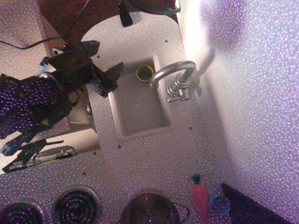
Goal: Turn faucet right
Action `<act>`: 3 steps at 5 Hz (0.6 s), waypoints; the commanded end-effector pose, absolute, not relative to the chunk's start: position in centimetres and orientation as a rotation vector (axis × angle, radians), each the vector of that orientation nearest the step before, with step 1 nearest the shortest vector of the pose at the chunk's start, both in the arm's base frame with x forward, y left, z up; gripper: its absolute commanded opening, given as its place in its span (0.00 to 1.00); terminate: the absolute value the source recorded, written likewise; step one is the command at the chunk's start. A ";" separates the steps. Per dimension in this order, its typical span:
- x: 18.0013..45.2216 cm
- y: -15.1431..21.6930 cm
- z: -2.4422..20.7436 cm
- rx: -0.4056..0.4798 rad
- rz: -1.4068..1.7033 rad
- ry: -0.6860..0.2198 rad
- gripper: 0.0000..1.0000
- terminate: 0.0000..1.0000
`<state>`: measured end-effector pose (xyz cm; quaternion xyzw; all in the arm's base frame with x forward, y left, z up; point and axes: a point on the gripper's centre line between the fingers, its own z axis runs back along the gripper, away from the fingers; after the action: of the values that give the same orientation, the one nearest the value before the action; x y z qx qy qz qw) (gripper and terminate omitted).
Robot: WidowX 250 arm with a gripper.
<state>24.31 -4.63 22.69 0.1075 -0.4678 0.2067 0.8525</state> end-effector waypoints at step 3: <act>30.0 -4.3 20.0 0.165 0.424 -0.921 1.00 0.00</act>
<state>32.48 -4.97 18.91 0.0628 -0.4357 0.1973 0.8760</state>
